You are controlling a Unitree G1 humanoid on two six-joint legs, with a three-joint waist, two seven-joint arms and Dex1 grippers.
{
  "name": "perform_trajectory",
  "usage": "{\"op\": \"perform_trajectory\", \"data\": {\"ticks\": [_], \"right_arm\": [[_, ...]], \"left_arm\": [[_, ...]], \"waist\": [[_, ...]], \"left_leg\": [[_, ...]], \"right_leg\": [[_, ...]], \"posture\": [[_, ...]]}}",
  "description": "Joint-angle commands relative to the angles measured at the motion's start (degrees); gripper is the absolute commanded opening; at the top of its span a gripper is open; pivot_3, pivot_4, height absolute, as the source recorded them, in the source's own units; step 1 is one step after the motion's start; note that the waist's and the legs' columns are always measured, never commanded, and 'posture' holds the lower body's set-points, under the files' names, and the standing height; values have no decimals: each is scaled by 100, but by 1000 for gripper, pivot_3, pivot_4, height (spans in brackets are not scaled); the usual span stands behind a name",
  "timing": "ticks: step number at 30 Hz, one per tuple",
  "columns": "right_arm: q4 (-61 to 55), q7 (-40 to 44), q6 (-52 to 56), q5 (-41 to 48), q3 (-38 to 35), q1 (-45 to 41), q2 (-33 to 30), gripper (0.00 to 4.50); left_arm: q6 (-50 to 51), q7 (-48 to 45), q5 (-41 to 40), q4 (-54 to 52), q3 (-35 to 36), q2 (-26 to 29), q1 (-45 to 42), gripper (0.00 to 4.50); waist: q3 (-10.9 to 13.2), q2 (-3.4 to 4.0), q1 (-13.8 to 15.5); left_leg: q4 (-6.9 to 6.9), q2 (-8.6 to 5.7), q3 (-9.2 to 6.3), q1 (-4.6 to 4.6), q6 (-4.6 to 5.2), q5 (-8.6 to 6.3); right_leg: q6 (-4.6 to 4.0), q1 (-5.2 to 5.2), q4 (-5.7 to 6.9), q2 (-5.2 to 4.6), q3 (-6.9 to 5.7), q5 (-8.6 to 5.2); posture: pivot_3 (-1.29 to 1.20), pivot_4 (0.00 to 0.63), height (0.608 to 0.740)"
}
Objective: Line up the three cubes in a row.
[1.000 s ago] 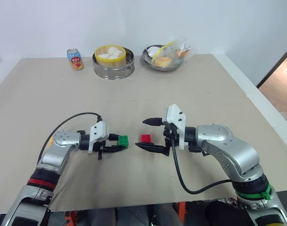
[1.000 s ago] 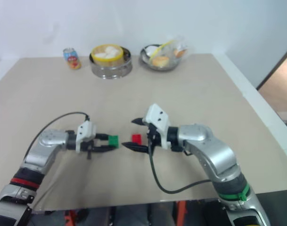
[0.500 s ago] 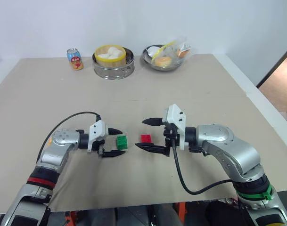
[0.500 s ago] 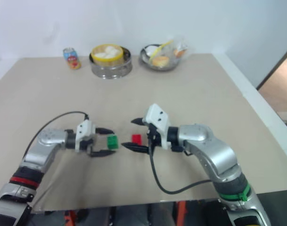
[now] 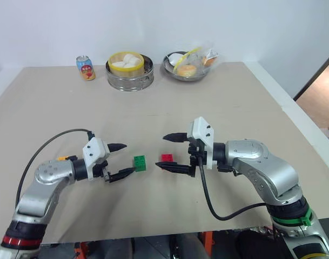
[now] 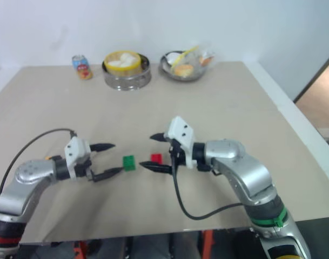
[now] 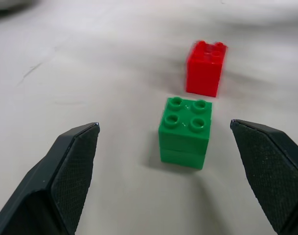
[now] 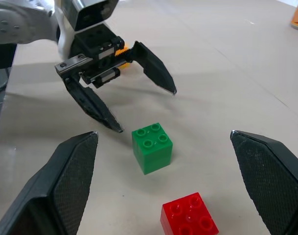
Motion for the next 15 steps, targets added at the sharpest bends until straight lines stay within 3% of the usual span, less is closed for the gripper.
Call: {"op": "perform_trajectory", "data": {"ticks": [1,8,15], "right_arm": [[2,131,-108,71,-49,-158,15,4500],[33,264,-53,90,-10,-275,45,4500],[-121,214,126,206,-59,-396,109,4500]], "left_arm": [[226,790,-145,-678,547,-178,166,4431],[383,2032,-156,-1460,1445,-622,940,4431],[86,3383,140,-2100,2025,-1588,1838,4431]], "waist": [[0,0,2],[0,-1,-4],[1,-5,14]], "left_leg": [[0,0,0,0,0,0],[-3,0,2,1,0,0],[2,0,2,1,-1,-1]], "right_leg": [[0,0,0,0,0,0],[-1,-2,0,2,6,0],[-1,0,0,1,4,0]], "posture": [[0,150,740],[0,150,740],[0,150,740]]}}
